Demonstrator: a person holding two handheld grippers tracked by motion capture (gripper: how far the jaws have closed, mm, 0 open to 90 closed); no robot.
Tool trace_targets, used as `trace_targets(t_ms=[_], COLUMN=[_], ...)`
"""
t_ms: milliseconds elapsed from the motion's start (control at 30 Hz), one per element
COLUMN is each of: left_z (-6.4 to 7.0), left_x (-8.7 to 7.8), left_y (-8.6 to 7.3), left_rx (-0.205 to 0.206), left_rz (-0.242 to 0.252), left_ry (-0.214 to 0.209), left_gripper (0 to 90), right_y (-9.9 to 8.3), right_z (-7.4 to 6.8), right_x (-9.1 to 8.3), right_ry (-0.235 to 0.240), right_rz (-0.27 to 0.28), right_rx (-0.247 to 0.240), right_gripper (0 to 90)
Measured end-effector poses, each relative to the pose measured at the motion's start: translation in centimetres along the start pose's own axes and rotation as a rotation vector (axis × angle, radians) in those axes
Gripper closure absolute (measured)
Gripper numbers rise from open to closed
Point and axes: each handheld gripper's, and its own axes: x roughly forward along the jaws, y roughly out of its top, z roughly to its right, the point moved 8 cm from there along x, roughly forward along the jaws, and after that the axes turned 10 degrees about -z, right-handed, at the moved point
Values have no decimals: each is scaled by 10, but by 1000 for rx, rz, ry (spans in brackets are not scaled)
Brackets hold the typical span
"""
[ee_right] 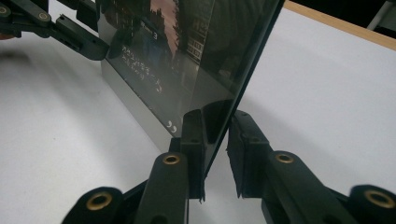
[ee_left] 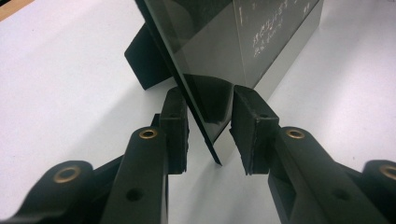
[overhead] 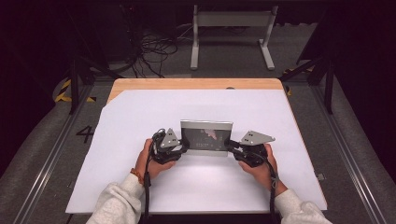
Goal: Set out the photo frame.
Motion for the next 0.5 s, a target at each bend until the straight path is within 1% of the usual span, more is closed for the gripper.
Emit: trace_targets(t_ms=[500], left_z=[-2], left_x=[-5], left_y=[-3], left_rx=[3], left_rz=[-2], left_ry=[14], left_gripper=[732], right_y=[-3], right_z=[0], right_x=[-2], right_ry=[-5], right_rz=[-11], right_rx=[-10], right_gripper=[798])
